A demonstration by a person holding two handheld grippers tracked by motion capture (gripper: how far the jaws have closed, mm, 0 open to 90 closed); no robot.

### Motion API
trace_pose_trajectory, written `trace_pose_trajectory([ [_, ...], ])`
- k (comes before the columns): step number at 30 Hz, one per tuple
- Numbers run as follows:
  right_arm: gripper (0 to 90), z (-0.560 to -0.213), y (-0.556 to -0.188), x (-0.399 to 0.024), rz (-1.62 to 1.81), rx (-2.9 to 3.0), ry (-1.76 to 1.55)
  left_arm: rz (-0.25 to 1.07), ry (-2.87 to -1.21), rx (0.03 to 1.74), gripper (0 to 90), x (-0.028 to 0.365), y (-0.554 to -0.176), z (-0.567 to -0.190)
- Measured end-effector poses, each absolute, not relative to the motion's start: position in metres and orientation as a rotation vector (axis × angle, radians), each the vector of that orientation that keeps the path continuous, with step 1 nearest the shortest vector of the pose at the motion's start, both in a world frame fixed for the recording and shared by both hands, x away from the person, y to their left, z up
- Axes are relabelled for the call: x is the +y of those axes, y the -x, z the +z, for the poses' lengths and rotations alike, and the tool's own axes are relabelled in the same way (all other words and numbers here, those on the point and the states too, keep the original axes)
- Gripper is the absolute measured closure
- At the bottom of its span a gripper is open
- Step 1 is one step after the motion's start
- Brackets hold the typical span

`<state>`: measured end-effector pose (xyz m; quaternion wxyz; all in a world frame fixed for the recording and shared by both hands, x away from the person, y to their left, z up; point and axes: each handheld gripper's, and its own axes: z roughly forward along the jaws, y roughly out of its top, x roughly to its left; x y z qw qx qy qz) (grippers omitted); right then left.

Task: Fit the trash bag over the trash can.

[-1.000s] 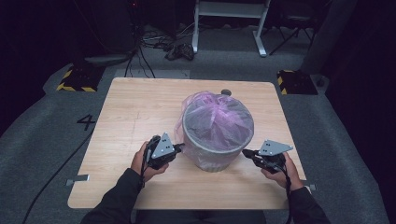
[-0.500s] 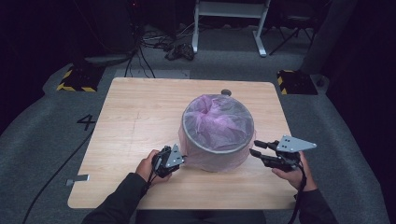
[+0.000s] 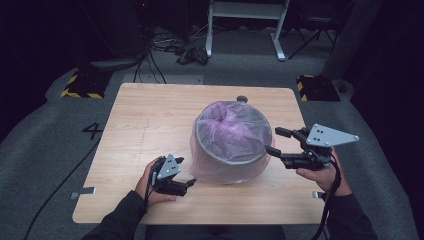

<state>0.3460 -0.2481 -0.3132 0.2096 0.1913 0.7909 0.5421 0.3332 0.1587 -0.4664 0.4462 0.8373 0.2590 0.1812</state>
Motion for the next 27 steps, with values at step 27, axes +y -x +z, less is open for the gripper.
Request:
trace_pose_trajectory([
  [27,66.5,-0.307,-0.417,-0.147,0.991,2.599,-0.617,0.419,-2.193,0.85,23.4,0.217,-0.319,-0.499],
])
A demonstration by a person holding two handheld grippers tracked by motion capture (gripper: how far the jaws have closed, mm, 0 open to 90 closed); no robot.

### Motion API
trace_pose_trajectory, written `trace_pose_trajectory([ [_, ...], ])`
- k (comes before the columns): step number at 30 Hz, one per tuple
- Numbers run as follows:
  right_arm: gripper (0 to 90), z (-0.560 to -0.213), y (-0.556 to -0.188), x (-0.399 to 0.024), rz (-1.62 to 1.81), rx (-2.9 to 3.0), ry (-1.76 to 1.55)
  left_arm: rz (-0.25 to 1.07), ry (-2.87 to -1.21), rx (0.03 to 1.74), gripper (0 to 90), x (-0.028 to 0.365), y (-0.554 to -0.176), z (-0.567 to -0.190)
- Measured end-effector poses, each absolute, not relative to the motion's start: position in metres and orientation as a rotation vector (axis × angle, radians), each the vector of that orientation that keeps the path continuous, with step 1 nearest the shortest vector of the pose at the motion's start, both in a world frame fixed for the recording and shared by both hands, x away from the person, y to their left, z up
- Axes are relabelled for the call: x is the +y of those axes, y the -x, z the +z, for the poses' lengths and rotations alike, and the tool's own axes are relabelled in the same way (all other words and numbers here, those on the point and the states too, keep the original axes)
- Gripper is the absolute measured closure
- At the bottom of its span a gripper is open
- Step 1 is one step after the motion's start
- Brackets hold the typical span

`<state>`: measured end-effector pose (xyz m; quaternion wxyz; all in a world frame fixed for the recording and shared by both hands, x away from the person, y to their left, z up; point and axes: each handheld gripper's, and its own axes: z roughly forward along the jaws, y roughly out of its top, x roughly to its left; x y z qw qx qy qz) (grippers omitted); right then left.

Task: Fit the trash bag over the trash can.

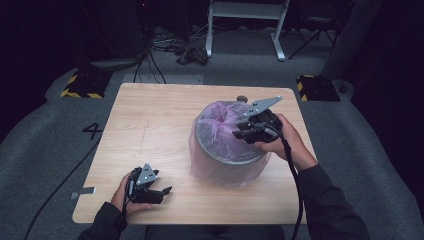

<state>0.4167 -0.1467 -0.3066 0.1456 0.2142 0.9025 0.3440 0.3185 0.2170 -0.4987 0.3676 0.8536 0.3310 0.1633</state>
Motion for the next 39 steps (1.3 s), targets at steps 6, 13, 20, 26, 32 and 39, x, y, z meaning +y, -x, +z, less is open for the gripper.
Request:
trace_pose_trajectory([
  [6,67.5,-0.313,-0.42,-0.149,0.881,2.655,-0.645,0.403,-2.197,0.85,23.3,0.215,-0.32,-0.501],
  [13,67.2,-0.321,-0.422,-0.15,0.8,2.727,-0.649,0.402,-2.21,0.844,22.5,0.212,-0.322,-0.503],
  [20,61.8,-0.324,-0.427,-0.147,0.732,2.806,-0.662,0.391,-2.206,0.852,21.3,0.211,-0.323,-0.503],
  [26,49.8,-0.331,-0.43,-0.142,0.666,2.82,-0.675,0.385,-2.209,0.849,21.3,0.212,-0.324,-0.503],
  [32,48.6,-0.333,-0.43,-0.139,0.595,2.862,-0.652,0.371,-2.206,0.852,21.3,0.212,-0.324,-0.504],
  [39,36.0,-0.333,-0.43,-0.139,0.603,2.844,-0.659,0.363,-2.209,0.854,21.2,0.212,-0.325,-0.503],
])
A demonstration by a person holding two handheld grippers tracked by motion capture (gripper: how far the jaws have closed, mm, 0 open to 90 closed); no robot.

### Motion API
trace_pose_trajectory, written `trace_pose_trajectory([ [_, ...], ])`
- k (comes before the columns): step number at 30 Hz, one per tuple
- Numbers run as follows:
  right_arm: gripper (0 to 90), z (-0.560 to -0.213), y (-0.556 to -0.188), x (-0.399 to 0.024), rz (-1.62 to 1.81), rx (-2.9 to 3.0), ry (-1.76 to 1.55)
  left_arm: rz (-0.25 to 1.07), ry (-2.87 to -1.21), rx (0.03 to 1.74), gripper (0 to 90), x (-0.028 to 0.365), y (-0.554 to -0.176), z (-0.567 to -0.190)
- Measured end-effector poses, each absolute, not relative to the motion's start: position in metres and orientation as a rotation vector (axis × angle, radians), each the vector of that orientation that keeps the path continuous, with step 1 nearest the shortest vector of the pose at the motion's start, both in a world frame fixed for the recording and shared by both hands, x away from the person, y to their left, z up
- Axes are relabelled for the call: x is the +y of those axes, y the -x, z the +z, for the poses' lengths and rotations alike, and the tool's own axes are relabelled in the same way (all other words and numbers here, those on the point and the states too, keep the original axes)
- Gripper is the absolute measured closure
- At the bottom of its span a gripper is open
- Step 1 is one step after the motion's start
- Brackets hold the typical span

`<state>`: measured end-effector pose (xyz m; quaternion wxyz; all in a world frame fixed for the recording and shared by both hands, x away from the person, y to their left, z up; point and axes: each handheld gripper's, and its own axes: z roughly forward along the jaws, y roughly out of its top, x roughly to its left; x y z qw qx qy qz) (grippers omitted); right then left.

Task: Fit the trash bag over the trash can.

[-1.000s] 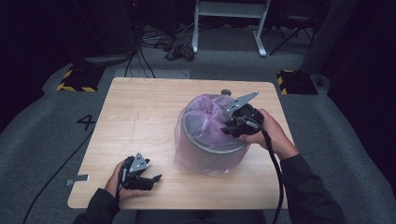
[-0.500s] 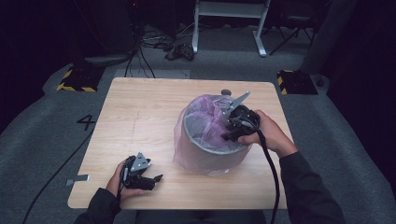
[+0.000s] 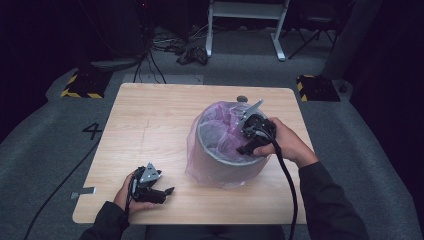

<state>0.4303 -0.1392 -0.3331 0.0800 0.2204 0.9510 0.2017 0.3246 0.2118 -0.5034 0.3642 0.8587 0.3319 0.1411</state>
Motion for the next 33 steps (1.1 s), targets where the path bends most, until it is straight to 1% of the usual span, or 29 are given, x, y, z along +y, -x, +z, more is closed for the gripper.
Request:
trace_pose_trajectory([
  [5,26.4,-0.326,-0.427,-0.148,0.769,2.761,-0.682,0.359,-2.206,0.86,20.5,0.212,-0.325,-0.504],
  [10,23.7,-0.316,-0.418,-0.162,0.953,2.643,-0.701,0.366,-2.206,0.864,19.5,0.212,-0.325,-0.504],
  [13,23.6,-0.312,-0.41,-0.172,1.046,2.574,-0.696,0.365,-2.205,0.866,19.2,0.212,-0.325,-0.504],
  [15,22.9,-0.308,-0.402,-0.182,1.134,2.532,-0.683,0.364,-2.204,0.872,18.9,0.211,-0.325,-0.504],
  [20,22.1,-0.303,-0.375,-0.207,1.222,2.432,-0.67,0.363,-2.209,0.873,17.7,0.211,-0.326,-0.504],
  [24,21.2,-0.309,-0.352,-0.23,1.231,2.392,-0.658,0.369,-2.208,0.872,17.6,0.211,-0.325,-0.504],
  [27,21.2,-0.317,-0.342,-0.244,1.236,2.385,-0.663,0.369,-2.207,0.874,17.6,0.211,-0.325,-0.504],
  [33,21.1,-0.349,-0.333,-0.265,1.164,2.357,-0.711,0.363,-2.205,0.88,17.5,0.211,-0.325,-0.504],
])
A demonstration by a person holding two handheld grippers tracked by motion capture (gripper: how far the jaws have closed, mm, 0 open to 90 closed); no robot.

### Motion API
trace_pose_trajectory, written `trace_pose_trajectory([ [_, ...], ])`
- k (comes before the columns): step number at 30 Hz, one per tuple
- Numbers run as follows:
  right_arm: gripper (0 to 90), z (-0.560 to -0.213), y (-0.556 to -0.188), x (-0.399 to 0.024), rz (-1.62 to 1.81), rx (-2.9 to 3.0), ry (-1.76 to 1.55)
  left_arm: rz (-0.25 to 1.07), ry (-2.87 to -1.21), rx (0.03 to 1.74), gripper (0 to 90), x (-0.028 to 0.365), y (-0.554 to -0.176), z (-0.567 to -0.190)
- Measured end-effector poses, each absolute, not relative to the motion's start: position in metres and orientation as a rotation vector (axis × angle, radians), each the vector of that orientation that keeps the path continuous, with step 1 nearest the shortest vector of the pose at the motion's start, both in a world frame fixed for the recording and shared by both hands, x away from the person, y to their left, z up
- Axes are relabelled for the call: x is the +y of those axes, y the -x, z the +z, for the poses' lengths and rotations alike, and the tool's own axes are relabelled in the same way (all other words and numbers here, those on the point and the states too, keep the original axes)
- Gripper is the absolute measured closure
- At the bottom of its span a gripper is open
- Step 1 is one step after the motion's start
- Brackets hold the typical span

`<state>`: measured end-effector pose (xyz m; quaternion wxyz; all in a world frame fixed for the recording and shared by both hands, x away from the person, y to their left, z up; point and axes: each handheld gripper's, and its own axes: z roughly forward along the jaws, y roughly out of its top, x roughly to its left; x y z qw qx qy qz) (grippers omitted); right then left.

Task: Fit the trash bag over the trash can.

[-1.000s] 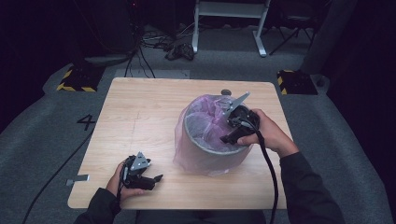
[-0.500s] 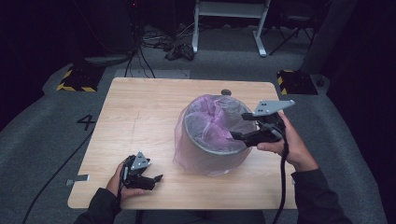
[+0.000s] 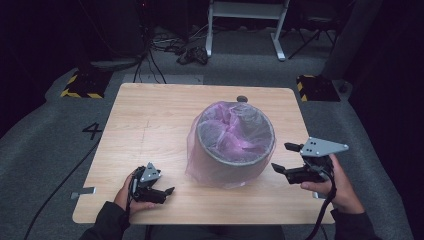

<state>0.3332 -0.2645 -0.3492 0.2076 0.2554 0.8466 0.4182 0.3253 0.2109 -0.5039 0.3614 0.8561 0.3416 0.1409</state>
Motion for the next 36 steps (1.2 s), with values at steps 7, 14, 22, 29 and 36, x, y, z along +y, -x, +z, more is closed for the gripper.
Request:
trace_pose_trajectory([
  [7,21.4,-0.387,-0.335,-0.275,1.054,2.37,-0.765,0.364,-2.208,0.876,17.5,0.211,-0.325,-0.504],
  [14,21.1,-0.414,-0.339,-0.283,0.94,2.39,-0.78,0.364,-2.208,0.875,17.5,0.211,-0.326,-0.504],
  [22,20.5,-0.446,-0.344,-0.296,0.881,2.416,-0.829,0.365,-2.208,0.875,17.4,0.211,-0.326,-0.504],
  [29,19.1,-0.471,-0.347,-0.306,0.906,2.441,-0.907,0.366,-2.207,0.872,17.4,0.211,-0.326,-0.504],
  [36,18.5,-0.491,-0.349,-0.314,1.033,2.446,-1.009,0.364,-2.209,0.875,17.4,0.211,-0.326,-0.504],
])
